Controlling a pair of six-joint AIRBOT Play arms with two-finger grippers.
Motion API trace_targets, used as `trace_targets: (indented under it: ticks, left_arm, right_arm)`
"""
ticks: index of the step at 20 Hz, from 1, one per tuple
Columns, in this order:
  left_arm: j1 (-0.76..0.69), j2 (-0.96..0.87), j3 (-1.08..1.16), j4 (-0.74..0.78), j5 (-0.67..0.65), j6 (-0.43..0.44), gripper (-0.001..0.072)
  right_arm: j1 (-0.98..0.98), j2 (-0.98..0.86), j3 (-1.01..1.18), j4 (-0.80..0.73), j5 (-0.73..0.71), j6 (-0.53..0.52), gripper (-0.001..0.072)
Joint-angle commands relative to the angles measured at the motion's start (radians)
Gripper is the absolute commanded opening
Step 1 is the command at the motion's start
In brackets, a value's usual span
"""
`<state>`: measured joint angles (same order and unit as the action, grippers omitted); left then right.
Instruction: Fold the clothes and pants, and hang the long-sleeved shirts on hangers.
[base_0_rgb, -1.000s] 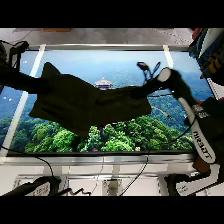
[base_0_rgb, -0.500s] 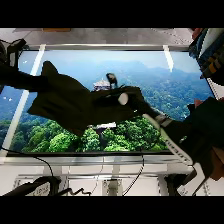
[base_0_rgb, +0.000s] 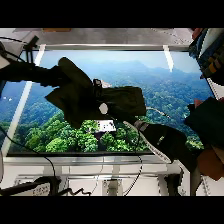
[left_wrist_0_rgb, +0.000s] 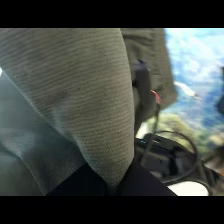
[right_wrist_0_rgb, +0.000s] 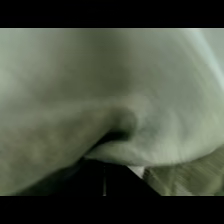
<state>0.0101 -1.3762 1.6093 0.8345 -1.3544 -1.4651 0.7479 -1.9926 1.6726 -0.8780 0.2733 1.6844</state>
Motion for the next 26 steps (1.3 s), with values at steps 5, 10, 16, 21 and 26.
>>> trace_targets:
  ticks: [5, 10, 16, 21, 26]
  left_arm:
    - [-0.245, -0.151, 0.0, -0.2, 0.377, -0.026, 0.0025]
    - [-0.496, -0.29, 0.0, -0.203, 0.673, -0.043, 0.0025]
    - [-0.718, -0.445, 0.0, -0.253, 0.958, -0.039, 0.0098]
    - [-0.676, -0.422, 0.0, -0.233, 0.92, 0.036, 0.0694]
    - [-0.51, -0.323, 0.0, -0.233, 0.811, 0.124, 0.0694]
  right_arm:
    - [-0.333, 0.105, 0.02, -0.37, 0.636, -0.014, 0.0038]
    - [-0.625, 0.307, 0.02, -0.388, 0.836, -0.108, 0.0039]
    - [-0.846, 0.426, 0.019, -0.395, 0.887, -0.146, 0.0039]
    - [-0.945, 0.418, 0.005, -0.41, 0.971, -0.3, 0.0038]
    - [-1.07, 0.418, -0.18, -0.285, 1.054, -0.594, 0.0037]
